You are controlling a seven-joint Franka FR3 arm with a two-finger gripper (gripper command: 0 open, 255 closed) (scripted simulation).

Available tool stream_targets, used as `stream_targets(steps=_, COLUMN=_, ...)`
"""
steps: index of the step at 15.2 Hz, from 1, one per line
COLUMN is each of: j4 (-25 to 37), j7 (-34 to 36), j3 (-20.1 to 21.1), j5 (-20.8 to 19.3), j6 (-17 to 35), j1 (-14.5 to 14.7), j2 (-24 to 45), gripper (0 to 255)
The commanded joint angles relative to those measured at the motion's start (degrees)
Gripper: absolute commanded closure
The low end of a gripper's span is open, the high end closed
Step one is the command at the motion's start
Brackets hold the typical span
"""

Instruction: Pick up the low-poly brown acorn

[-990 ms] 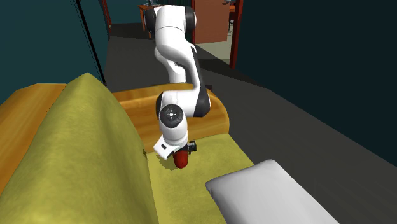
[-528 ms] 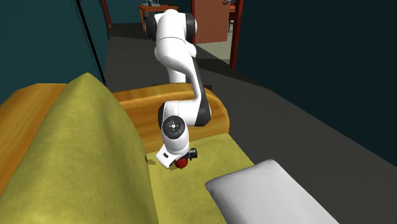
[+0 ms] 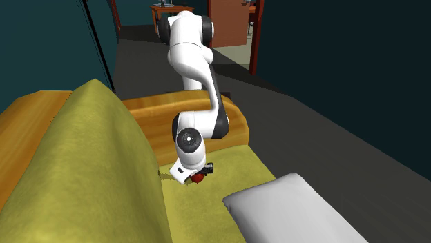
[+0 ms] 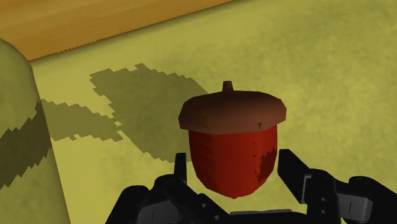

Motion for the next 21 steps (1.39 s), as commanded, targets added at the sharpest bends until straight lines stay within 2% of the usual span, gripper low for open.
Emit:
stream_targets(steps=1, j4=-0.1, j7=0.0, j3=-0.1, j5=0.0, j6=0.1, j1=0.0, j2=0.1, gripper=255)
stream_targets(steps=4, j4=0.0, j7=0.0, j3=-0.1, j5=0.0, j6=0.0, j1=0.0, j2=0.1, gripper=255)
stream_targets(steps=21, j4=-1.1, j7=0.0, j3=0.0, j5=0.1, j6=-7.4, j1=-0.1, j2=-8.3, gripper=255)
